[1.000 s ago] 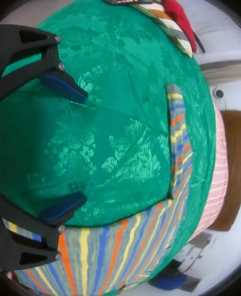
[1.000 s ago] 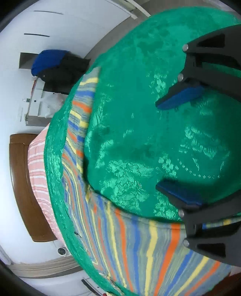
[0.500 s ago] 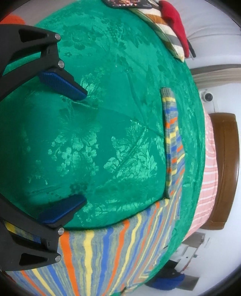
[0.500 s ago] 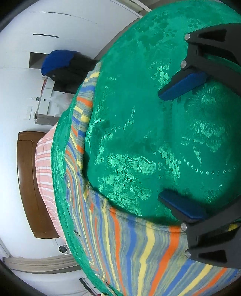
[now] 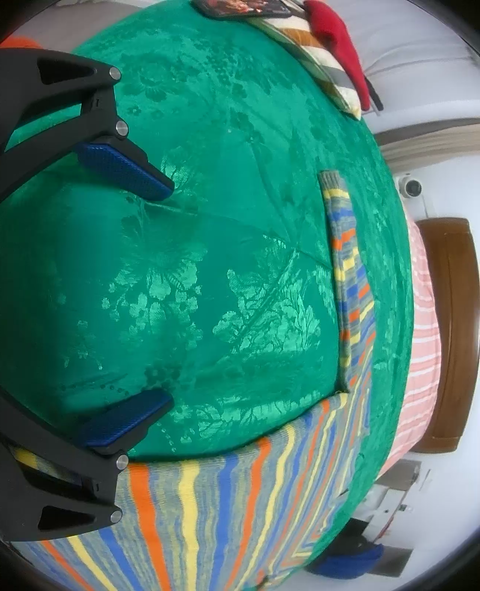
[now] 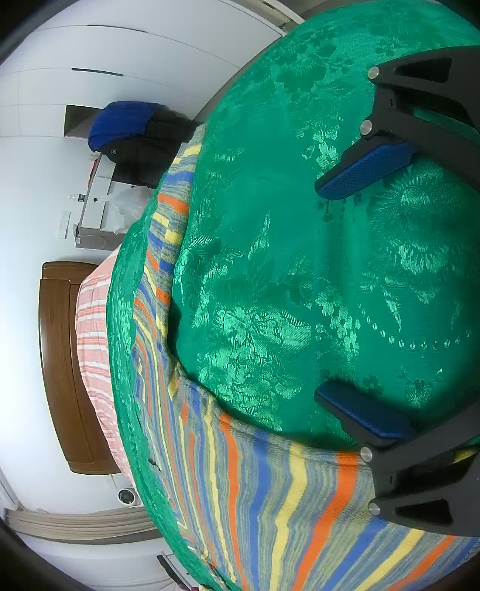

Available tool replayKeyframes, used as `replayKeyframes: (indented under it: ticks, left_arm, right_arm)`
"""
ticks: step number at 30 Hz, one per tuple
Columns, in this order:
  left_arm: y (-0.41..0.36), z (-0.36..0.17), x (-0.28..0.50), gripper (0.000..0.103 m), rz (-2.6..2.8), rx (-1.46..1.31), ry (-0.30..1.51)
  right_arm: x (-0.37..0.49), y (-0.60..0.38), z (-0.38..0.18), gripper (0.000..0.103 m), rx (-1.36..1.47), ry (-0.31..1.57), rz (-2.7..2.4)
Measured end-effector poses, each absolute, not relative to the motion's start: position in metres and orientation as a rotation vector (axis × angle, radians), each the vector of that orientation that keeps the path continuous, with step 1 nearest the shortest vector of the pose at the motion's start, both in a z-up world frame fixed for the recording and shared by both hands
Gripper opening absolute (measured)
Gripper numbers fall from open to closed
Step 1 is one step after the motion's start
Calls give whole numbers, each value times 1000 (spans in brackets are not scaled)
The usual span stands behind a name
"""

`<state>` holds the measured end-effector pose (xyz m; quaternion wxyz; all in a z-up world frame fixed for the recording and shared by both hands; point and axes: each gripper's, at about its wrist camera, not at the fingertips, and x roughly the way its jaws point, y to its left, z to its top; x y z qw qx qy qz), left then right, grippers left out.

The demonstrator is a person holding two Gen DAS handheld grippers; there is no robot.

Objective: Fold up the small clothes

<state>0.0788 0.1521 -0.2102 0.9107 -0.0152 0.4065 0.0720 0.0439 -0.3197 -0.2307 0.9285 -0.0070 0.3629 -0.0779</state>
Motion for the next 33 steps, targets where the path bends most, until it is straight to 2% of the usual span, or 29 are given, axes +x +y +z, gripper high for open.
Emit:
replayKeyframes:
  ticks: [33]
  left_arm:
    - [152,-210,78,103,131,-34,829]
  right_arm:
    - [52,-318,-219,100,-31,836,-156]
